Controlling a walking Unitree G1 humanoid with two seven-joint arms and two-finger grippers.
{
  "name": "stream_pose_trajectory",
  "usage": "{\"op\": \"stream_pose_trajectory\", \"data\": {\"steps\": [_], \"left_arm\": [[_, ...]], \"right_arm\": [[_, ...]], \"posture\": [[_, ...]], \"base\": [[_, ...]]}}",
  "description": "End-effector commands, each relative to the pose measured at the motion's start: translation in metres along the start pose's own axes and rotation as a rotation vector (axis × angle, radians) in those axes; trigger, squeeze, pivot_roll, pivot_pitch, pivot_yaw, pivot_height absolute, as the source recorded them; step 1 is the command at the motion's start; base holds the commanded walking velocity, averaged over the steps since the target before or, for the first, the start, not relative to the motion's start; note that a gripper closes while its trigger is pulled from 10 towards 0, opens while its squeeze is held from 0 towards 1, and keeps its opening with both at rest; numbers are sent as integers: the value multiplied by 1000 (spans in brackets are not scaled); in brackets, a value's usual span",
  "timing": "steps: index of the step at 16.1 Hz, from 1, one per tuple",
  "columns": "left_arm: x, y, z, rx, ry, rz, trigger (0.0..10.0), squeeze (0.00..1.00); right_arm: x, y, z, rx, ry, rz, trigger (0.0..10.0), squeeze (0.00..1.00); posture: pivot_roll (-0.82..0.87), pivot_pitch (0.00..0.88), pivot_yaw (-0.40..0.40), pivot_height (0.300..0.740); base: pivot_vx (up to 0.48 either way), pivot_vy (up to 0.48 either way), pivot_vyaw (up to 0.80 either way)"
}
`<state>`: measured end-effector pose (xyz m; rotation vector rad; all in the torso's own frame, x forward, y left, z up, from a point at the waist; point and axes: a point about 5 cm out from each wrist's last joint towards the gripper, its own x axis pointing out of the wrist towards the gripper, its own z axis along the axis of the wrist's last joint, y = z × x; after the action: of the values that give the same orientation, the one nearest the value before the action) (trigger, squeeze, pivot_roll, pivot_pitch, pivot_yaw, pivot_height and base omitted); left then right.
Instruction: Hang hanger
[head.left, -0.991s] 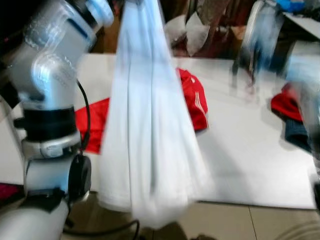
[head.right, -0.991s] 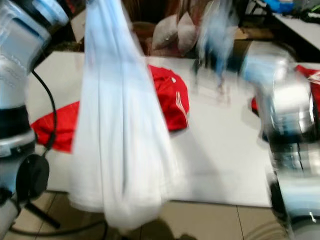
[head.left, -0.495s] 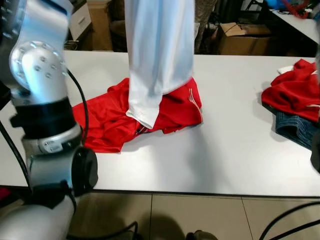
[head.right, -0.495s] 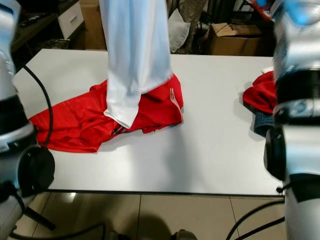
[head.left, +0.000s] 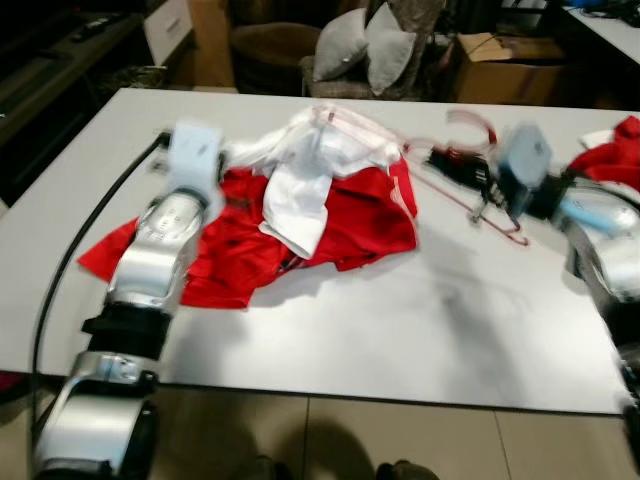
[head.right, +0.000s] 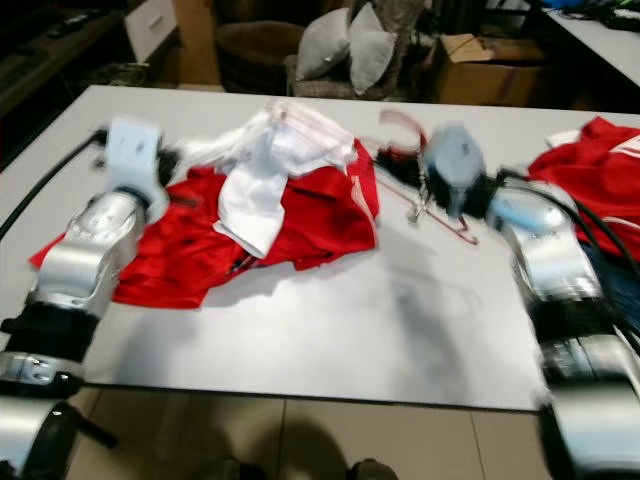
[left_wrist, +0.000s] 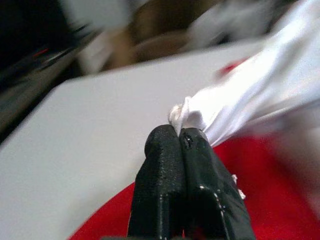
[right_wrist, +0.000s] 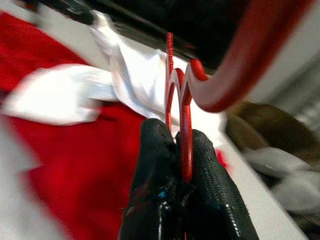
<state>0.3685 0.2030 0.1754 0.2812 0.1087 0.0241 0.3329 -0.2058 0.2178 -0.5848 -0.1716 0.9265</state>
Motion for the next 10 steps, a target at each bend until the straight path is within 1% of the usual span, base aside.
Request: {"op": "stream_pose_trajectory", "data": {"steps": [1,2,4,5,6,7,8,9,10], "left_arm": [[1,16,-7,42,27,91,10000,0],[2,24,-11,79,44,125,10000,0],[4,43,-17,126,76,192,10000,0],[5,55,-19,160,100,202,10000,0],[5,56,-23,167,116,168,10000,0],[3,57,-28,157,142,120,10000,169],[-3,56,-36,144,168,42,10000,1000],[-9,54,-41,108,178,-21,10000,1000],[-23,47,-46,32,166,-141,10000,1000]], "right_arm": [[-2,8,11,-5,-29,79,10000,0],[-6,15,12,15,-20,119,10000,0],[-16,31,15,34,1,208,10000,0],[-24,34,22,44,-2,211,10000,0],[-27,32,26,52,-16,178,10000,0],[-29,27,31,75,-35,111,10000,0],[-31,23,33,98,-40,10,10000,0],[-34,22,34,148,-41,-53,10000,0],[-35,28,33,229,-37,-149,10000,0]], "posture": [[-186,0,71,740],[-188,0,77,740],[-190,0,85,740],[-192,0,92,740],[-194,0,96,740],[-196,0,100,740],[-195,0,106,740],[-195,0,106,740],[-194,0,102,740]], "base": [[0,0,0],[0,0,0],[0,0,0],[0,0,0],[0,0,0],[0,0,0],[0,0,0],[0,0,0],[0,0,0]]}}
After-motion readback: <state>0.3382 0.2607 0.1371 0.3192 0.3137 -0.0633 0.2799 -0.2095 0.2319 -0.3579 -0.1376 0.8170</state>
